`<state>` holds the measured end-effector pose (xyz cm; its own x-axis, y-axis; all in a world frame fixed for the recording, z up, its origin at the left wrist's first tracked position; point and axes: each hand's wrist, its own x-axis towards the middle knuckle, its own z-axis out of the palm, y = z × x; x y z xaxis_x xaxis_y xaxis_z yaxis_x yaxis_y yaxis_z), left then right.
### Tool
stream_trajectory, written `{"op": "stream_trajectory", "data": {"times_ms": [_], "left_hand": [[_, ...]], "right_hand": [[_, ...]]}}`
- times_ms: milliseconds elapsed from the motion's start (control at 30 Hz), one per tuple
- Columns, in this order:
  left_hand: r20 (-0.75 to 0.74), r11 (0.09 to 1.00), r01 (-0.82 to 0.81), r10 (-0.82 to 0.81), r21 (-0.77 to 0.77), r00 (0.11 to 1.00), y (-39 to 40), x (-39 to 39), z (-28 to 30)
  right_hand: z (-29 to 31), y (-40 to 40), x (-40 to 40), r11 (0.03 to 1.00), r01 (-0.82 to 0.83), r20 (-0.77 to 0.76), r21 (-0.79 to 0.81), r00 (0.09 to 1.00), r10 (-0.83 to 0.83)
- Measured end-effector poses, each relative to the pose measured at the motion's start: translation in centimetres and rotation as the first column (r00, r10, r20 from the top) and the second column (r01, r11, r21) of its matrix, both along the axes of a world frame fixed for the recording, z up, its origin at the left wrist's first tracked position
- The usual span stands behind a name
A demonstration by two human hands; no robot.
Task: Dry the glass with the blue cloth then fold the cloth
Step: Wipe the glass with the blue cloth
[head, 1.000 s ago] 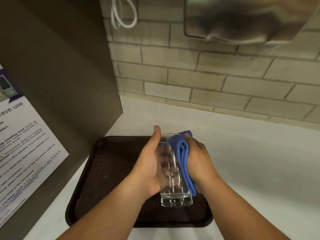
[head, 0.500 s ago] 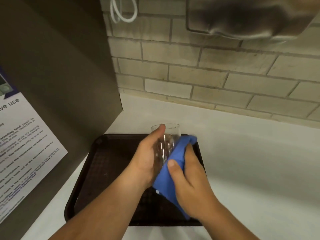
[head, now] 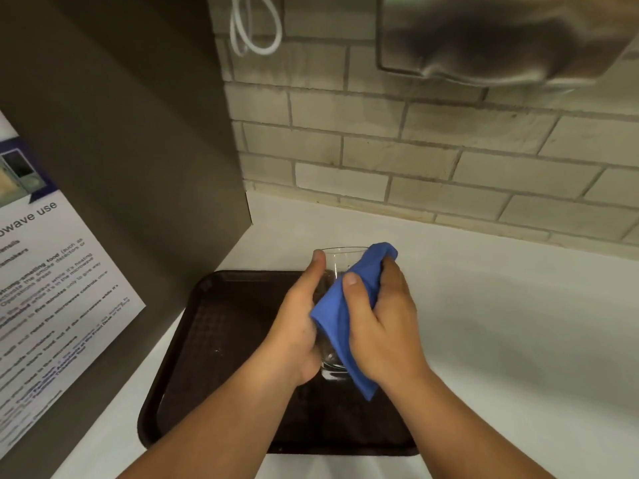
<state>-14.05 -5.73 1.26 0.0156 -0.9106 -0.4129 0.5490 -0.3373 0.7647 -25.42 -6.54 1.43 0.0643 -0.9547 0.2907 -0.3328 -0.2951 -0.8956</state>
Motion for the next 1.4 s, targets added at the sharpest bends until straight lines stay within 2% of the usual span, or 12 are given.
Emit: {"op": "stream_trajectory", "data": {"times_ms": [167, 267, 367, 500, 700, 833, 933, 1033, 1133, 1233, 1333, 1400], "left_hand": [[-0.150, 0.998, -0.050, 0.054, 0.034, 0.987, -0.4, 0.2, 0.5], [-0.085, 0.991, -0.091, 0.099, 0.099, 0.991, -0.8, 0.0, 0.1], [0.022, 0.986, -0.105, 0.103, 0.131, 0.994, -1.0, -0.8, -0.5], [0.020, 0.999, -0.015, 0.014, 0.047, 1.000, -0.2, -0.7, -0.8], [0.034, 0.997, 0.069, -0.068, -0.035, 0.997, 0.3, -0.3, 0.0], [-0.031, 0.999, -0.025, 0.026, 0.028, 0.999, -0.6, 1.4, 0.5], [-0.041, 0.999, 0.024, -0.023, 0.023, 0.999, -0.7, 1.7, 0.3], [-0.073, 0.995, 0.095, -0.098, -0.038, 0.993, -0.1, 1.2, -0.1], [-0.110, 0.993, 0.078, -0.088, -0.093, 0.990, 0.1, 1.2, 0.6], [-0.098, 0.998, 0.010, -0.017, -0.065, 0.995, -0.3, 1.6, 1.3], [-0.080, 1.000, -0.029, 0.028, -0.004, 0.996, -0.7, 2.2, 1.0], [-0.040, 0.999, -0.028, 0.029, 0.032, 0.999, -0.6, 2.2, 0.5]], "right_hand": [[0.4, -3.2, -0.9, 0.938, -0.081, 0.347, 0.336, 0.937, -0.044], [-1.2, -1.7, -1.5, 0.889, -0.099, 0.317, 0.446, 0.947, -0.054], [-2.3, 0.2, -1.2, 0.943, -0.010, 0.134, 0.333, 0.990, -0.037], [-1.3, -0.4, -1.0, 0.953, 0.005, 0.123, 0.304, 0.991, -0.044], [-0.9, -2.3, -1.0, 0.893, -0.099, 0.298, 0.439, 0.954, -0.041], [-1.5, -0.2, -1.9, 0.846, -0.316, 0.369, 0.429, 0.917, 0.155], [-1.3, 2.2, -1.7, 0.908, -0.362, 0.076, 0.213, 0.932, 0.354], [-0.4, 1.4, -0.7, 0.953, -0.303, -0.097, -0.020, 0.949, 0.299], [2.1, -1.3, -0.1, 0.959, -0.211, 0.088, 0.188, 0.976, 0.197], [1.4, -1.6, -1.1, 0.874, -0.251, 0.318, 0.415, 0.941, 0.119], [-0.1, 1.5, -1.3, 0.884, -0.390, 0.155, 0.257, 0.920, 0.360], [-0.4, 2.1, -1.0, 0.906, -0.382, 0.083, 0.183, 0.924, 0.373]]}}
